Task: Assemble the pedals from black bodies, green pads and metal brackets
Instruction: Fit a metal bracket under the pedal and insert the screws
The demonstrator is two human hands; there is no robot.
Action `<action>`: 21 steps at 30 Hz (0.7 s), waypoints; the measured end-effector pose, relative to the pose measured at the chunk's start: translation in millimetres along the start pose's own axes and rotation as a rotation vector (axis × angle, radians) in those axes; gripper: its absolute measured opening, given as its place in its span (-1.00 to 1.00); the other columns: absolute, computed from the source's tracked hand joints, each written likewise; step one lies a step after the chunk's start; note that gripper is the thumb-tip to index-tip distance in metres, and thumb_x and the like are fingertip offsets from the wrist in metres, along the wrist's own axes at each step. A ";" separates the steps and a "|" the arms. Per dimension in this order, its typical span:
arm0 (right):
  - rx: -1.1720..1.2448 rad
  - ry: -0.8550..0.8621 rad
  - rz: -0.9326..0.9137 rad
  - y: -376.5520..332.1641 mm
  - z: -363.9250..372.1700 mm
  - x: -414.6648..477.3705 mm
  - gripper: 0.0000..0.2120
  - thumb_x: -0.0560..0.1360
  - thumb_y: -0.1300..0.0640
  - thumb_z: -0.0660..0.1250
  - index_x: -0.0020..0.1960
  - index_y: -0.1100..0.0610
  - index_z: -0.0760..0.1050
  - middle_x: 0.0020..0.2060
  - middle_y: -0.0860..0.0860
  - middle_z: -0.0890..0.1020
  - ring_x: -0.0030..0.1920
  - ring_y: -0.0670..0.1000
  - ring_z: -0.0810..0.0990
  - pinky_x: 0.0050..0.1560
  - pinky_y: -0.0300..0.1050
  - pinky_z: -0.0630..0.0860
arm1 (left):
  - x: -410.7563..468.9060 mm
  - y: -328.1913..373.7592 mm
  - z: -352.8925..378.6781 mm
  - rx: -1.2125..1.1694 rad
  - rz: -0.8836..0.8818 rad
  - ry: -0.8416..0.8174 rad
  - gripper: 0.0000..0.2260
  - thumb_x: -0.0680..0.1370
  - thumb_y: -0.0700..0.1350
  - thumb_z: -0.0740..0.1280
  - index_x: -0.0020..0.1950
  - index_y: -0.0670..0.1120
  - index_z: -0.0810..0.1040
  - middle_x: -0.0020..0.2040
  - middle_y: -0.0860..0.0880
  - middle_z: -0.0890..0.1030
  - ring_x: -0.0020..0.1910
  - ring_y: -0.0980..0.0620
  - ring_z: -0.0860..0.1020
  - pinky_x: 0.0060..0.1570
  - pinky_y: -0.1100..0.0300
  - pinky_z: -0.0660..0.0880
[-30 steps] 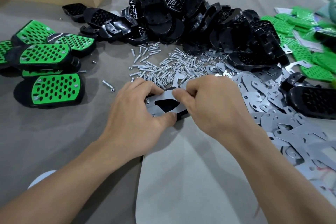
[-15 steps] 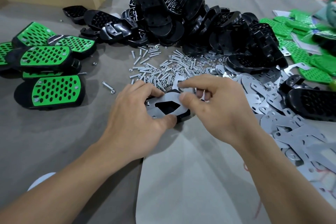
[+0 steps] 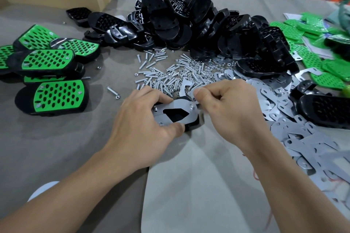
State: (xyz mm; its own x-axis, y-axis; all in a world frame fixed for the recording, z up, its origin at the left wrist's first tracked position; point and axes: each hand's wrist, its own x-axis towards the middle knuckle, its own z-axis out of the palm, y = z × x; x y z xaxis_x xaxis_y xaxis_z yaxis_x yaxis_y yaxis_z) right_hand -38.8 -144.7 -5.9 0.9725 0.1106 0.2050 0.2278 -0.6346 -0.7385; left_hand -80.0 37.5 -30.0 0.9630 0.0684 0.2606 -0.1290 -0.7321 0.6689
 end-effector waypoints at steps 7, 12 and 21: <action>0.114 -0.112 -0.056 1.7 -6.7 -3.0 -0.86 0.49 0.08 0.36 -0.14 0.12 0.66 -0.27 -0.06 0.66 -0.33 -0.20 0.52 -0.32 -0.24 0.40 | 0.1 -0.9 -0.4 0.011 0.000 -0.001 -0.60 0.20 0.16 0.52 -0.03 0.07 0.60 -0.08 0.19 0.53 -0.05 0.14 0.46 -0.06 0.23 0.37; 0.006 -0.022 -0.017 1.2 -1.8 -0.3 -0.61 0.53 0.01 0.34 -0.42 0.18 0.52 -0.39 0.05 0.62 -0.25 0.05 0.58 -0.23 -0.07 0.43 | -0.6 -0.4 -0.2 0.013 0.005 -0.028 -0.60 0.19 0.17 0.50 -0.02 0.11 0.60 -0.06 0.22 0.53 -0.02 0.17 0.44 -0.04 0.39 0.32; -0.075 -0.055 -0.049 3.1 -3.7 -4.4 -0.87 0.38 0.09 0.47 -0.17 -0.15 0.67 -0.41 -0.03 0.59 -0.35 -0.05 0.50 -0.36 -0.21 0.46 | -0.3 -1.8 0.5 0.020 0.016 -0.025 -0.62 0.21 0.17 0.49 -0.03 0.09 0.58 -0.07 0.20 0.53 -0.03 0.16 0.44 -0.02 0.38 0.33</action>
State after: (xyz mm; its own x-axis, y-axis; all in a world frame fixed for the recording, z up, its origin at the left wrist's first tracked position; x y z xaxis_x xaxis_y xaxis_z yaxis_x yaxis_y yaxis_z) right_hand -42.5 -150.0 -6.7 0.9618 0.1837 0.2029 0.2734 -0.6826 -0.6777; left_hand -79.9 38.4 -31.6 0.9666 0.0393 0.2534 -0.1402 -0.7466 0.6504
